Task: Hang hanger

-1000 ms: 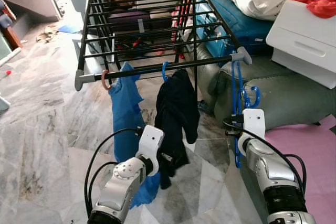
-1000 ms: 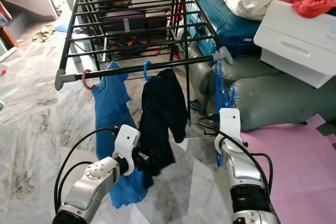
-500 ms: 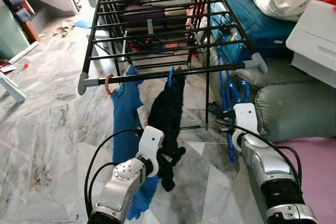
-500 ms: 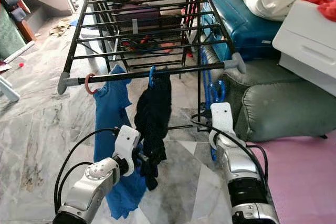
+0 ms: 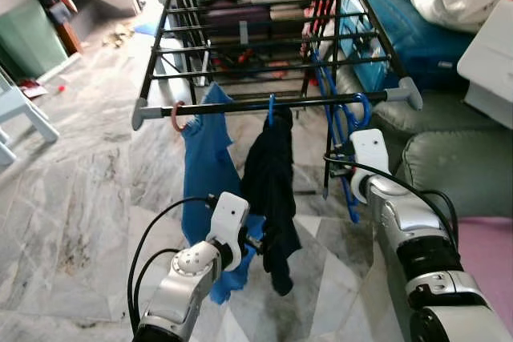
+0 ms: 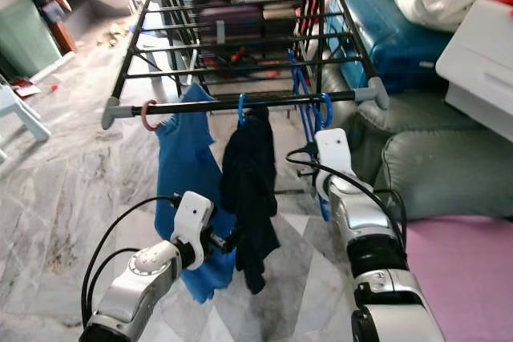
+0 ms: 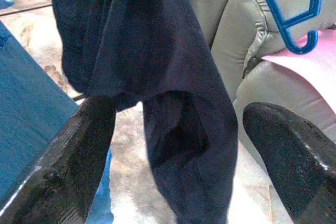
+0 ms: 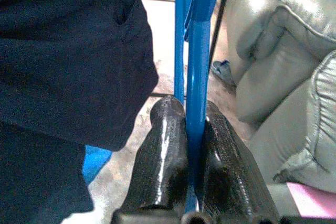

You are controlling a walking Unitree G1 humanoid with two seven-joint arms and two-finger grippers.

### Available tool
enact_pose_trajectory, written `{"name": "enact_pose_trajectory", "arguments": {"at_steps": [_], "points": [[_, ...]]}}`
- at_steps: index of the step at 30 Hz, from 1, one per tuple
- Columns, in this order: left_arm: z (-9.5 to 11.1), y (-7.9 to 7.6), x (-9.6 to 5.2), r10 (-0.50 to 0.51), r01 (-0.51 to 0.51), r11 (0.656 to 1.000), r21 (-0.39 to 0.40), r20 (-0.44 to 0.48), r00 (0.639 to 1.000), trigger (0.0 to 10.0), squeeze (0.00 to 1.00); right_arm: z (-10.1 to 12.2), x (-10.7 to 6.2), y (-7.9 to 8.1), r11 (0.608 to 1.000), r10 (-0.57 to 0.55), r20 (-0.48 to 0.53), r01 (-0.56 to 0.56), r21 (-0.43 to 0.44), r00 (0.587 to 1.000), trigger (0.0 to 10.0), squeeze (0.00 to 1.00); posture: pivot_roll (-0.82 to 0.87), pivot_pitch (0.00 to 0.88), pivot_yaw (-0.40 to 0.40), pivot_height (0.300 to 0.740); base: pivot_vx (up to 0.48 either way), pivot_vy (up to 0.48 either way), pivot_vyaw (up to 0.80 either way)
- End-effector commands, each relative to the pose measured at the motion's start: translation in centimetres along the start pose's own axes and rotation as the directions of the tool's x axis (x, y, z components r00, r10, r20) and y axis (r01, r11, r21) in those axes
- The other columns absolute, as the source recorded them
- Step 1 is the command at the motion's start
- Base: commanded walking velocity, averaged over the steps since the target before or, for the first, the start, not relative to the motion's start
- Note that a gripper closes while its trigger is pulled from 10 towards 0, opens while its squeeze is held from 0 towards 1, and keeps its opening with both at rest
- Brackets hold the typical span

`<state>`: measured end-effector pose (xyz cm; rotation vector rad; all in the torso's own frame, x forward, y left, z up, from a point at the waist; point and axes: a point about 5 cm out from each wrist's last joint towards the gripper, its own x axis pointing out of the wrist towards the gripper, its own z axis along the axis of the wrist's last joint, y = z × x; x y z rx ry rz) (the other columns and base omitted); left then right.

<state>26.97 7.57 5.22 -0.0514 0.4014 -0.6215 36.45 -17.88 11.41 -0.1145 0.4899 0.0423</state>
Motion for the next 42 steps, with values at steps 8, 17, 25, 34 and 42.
{"name": "enact_pose_trajectory", "arguments": {"at_steps": [8,17,25,34,42], "points": [[0.0,0.3,-0.3,0.010,-0.010,1.000,0.011,-0.009,1.000,10.0,0.00,1.7,0.6,-1.3,0.988,-0.033,-0.061,0.042,0.148,0.998,10.0,0.00,-0.07,0.030,0.070,0.740,0.000,0.000,0.00],[-0.1,0.3,-0.2,0.009,-0.008,1.000,0.019,-0.028,1.000,10.0,0.00,0.4,1.2,-0.6,0.976,0.010,-0.120,0.016,0.216,0.993,10.0,0.00,-0.06,0.026,0.071,0.740,0.000,0.000,0.00],[-0.2,0.4,-0.3,0.012,-0.012,1.000,0.020,-0.033,0.999,10.0,0.00,0.6,1.5,-0.2,0.974,0.024,-0.114,0.003,0.226,0.993,10.0,0.00,-0.05,0.022,0.068,0.740,0.000,0.000,0.00],[-0.5,0.5,-0.8,0.008,-0.006,1.000,0.030,-0.052,0.999,10.0,0.00,2.2,1.5,0.0,0.983,0.027,-0.079,-0.012,0.182,0.996,10.0,0.00,-0.04,0.037,0.077,0.740,0.000,0.000,0.00],[-1.3,1.0,-2.3,0.033,-0.030,0.999,0.033,-0.085,0.996,10.0,0.00,1.1,1.7,0.3,0.978,0.040,-0.121,-0.014,0.208,0.992,10.0,0.00,0.03,0.064,0.063,0.740,0.000,0.000,0.00]]}}
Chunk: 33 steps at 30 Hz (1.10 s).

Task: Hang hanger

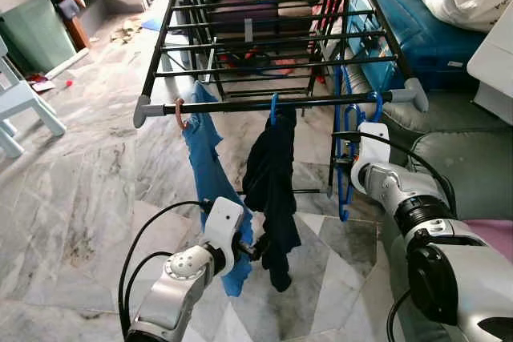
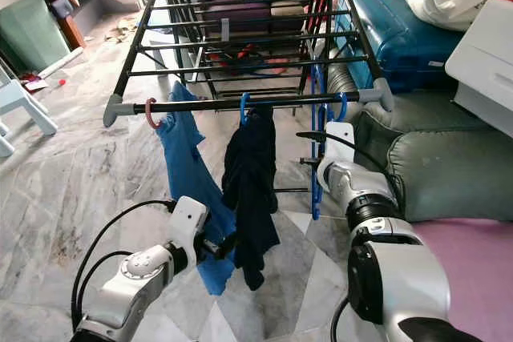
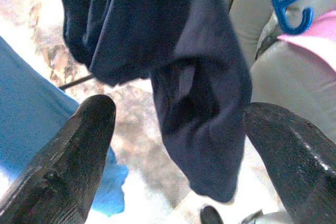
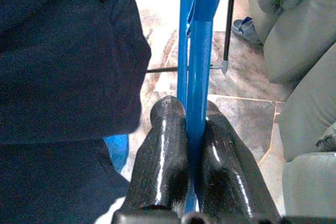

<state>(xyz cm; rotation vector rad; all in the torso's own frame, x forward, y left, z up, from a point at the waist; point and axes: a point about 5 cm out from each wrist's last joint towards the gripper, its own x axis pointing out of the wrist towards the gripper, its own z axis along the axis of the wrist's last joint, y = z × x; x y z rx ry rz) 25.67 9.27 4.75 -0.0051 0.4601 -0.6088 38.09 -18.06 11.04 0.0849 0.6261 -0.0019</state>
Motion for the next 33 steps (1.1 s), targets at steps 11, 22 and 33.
{"name": "enact_pose_trajectory", "arguments": {"at_steps": [11,22,33], "points": [[-0.5,1.7,-3.0,0.055,-0.053,0.998,0.047,-0.061,0.997,10.0,0.00,-1.4,0.6,3.0,0.997,0.059,-0.025,-0.058,0.048,0.998,10.0,0.00,0.11,0.063,0.098,0.740,0.000,0.000,0.00],[-0.1,1.5,-3.0,0.024,-0.020,0.998,0.068,-0.061,0.998,10.0,0.00,0.1,0.4,3.2,0.999,0.030,0.072,-0.027,-0.033,0.997,10.0,0.00,0.10,0.062,0.125,0.740,0.000,0.000,0.00],[0.9,1.4,-1.9,0.035,-0.034,0.999,-0.023,0.026,0.999,10.0,0.00,-7.8,-1.6,-1.1,0.991,-0.081,0.098,0.090,-0.098,0.992,10.0,0.00,-0.01,0.063,0.100,0.740,0.000,0.035,0.00]]}}
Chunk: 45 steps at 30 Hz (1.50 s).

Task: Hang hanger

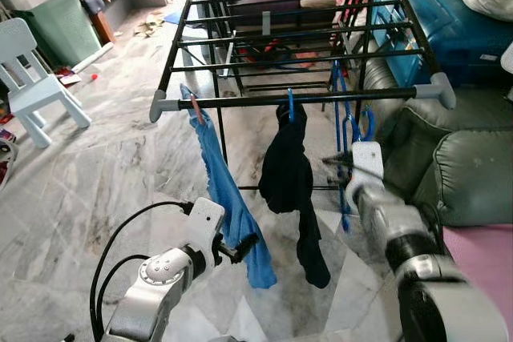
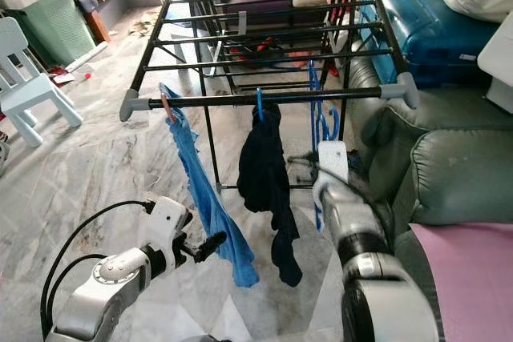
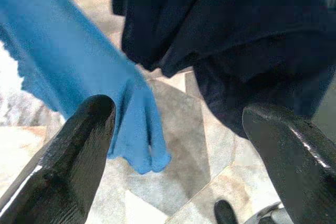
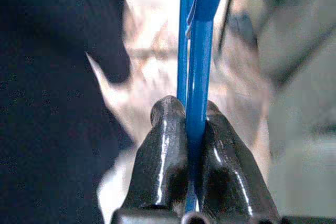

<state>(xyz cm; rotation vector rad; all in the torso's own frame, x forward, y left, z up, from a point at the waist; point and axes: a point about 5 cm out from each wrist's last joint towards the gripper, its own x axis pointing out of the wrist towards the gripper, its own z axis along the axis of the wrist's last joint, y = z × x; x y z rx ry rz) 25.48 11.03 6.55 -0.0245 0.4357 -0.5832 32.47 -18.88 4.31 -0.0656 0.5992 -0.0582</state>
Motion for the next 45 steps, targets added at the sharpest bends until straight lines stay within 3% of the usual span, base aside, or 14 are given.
{"name": "enact_pose_trajectory", "arguments": {"at_steps": [1,5,16,25,32,45], "points": [[-0.4,0.3,-0.1,0.013,-0.013,1.000,-0.006,-0.003,1.000,10.0,0.00,0.9,-0.9,0.2,1.000,0.006,0.064,-0.008,0.025,0.998,10.0,0.00,-0.01,0.063,0.100,0.740,0.000,0.386,0.00],[-0.7,-0.2,0.3,0.006,-0.006,0.999,-0.032,-0.003,1.000,10.0,0.00,-1.3,-3.0,-0.6,0.999,-0.025,0.050,0.023,0.041,0.998,10.0,0.00,-0.05,0.058,0.084,0.740,0.000,0.477,0.00],[-0.9,-0.2,0.6,0.003,-0.003,0.999,-0.050,0.006,1.000,10.0,0.00,-4.1,-6.1,-0.2,0.997,-0.010,-0.046,0.014,0.074,0.999,10.0,0.00,-0.07,0.055,0.061,0.740,0.000,0.480,-0.07],[-0.1,-0.8,0.7,-0.047,0.051,0.998,-0.048,0.083,0.995,10.0,0.00,-3.4,-6.5,-0.2,0.998,-0.026,-0.060,0.030,0.061,0.998,10.0,0.00,-0.08,0.052,0.055,0.740,0.000,0.147,-0.75],[0.0,-1.3,0.8,-0.082,0.088,0.995,-0.053,0.098,0.992,10.0,0.00,-3.4,-6.6,0.0,0.998,-0.012,-0.077,0.016,0.058,0.997,10.0,0.00,-0.08,0.063,0.044,0.740,0.000,0.000,0.00],[-0.2,-1.9,0.9,-0.120,0.125,0.991,-0.051,0.100,0.988,10.0,0.00,-3.7,-6.9,0.1,0.999,0.005,-0.102,0.000,0.050,0.995,10.0,0.00,-0.10,0.078,0.039,0.740,0.406,0.000,-0.24]]}}
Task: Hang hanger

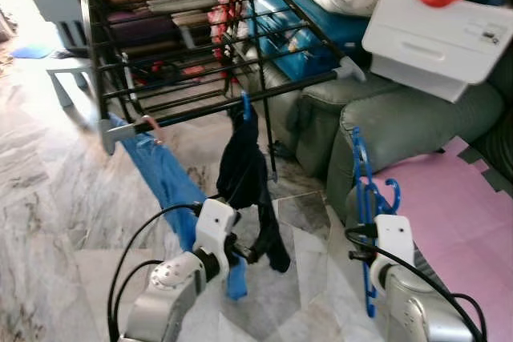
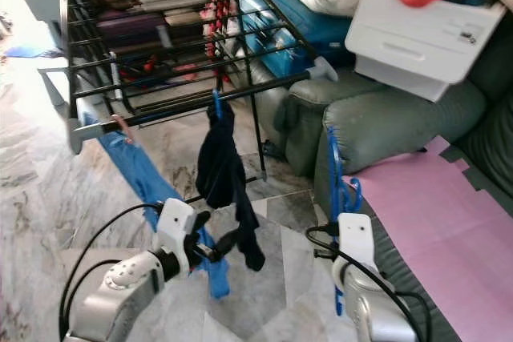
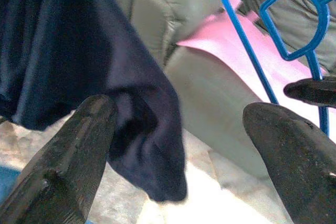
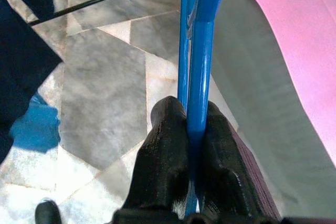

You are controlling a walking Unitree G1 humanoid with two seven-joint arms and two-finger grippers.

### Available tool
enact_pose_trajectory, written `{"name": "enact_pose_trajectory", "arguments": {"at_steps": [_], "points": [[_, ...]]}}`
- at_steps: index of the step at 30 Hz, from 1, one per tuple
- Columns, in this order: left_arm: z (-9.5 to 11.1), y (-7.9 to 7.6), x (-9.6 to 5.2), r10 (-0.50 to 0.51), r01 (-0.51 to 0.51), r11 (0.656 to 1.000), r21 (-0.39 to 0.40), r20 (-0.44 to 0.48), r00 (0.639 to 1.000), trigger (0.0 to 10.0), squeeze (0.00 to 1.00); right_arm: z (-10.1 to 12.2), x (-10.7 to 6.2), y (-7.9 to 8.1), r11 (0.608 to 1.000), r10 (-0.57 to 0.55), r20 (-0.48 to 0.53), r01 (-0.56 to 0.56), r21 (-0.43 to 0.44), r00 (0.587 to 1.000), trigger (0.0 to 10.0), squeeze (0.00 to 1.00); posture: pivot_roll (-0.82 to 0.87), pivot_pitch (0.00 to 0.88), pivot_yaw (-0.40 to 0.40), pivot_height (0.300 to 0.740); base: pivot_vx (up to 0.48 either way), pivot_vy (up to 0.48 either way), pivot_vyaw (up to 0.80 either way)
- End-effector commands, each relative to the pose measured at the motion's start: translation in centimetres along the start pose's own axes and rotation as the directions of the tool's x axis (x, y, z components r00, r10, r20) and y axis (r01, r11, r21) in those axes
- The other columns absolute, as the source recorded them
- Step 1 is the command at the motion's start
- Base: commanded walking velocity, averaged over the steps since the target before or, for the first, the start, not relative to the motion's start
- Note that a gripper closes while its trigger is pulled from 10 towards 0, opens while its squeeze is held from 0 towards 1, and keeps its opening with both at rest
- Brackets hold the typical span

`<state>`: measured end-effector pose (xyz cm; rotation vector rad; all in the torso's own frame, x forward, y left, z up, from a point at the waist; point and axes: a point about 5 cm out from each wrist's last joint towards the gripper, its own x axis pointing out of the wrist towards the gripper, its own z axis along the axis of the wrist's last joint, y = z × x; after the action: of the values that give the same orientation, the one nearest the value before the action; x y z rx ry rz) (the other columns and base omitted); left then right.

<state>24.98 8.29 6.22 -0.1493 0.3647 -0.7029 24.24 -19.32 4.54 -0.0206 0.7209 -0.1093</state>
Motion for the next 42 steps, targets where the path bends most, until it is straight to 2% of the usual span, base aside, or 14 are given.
{"name": "enact_pose_trajectory", "arguments": {"at_steps": [1,13,29,36,42], "points": [[0.1,0.5,-0.4,0.018,-0.018,1.000,0.013,0.003,1.000,10.0,0.00,0.7,-0.2,0.9,0.999,0.035,0.021,-0.035,-0.005,0.999,10.0,0.00,-0.10,0.078,0.039,0.740,0.435,0.000,0.00],[0.1,0.7,-0.4,0.024,-0.024,1.000,0.013,-0.002,1.000,10.0,0.00,0.6,-0.1,1.8,0.995,0.095,-0.002,-0.095,-0.031,0.995,10.0,0.00,-0.09,0.077,0.032,0.740,0.380,0.150,0.00],[0.2,0.9,-0.4,0.026,-0.026,0.999,0.027,-0.003,1.000,10.0,0.00,0.9,0.3,2.2,0.993,0.110,-0.006,-0.111,-0.044,0.994,10.0,0.00,-0.08,0.066,0.039,0.740,0.000,0.015,0.00],[0.2,0.9,-0.5,0.024,-0.024,0.999,0.030,-0.009,1.000,10.0,0.00,2.8,-0.2,2.3,0.985,0.111,0.086,-0.098,-0.144,0.990,10.0,0.00,-0.08,0.071,0.043,0.740,0.000,0.000,0.00],[0.1,0.9,-0.5,0.021,-0.020,0.999,0.032,-0.015,1.000,10.0,0.00,3.5,0.0,2.2,0.979,0.134,0.099,-0.116,-0.166,0.986,10.0,0.00,-0.08,0.073,0.044,0.740,0.000,0.000,0.00]]}}
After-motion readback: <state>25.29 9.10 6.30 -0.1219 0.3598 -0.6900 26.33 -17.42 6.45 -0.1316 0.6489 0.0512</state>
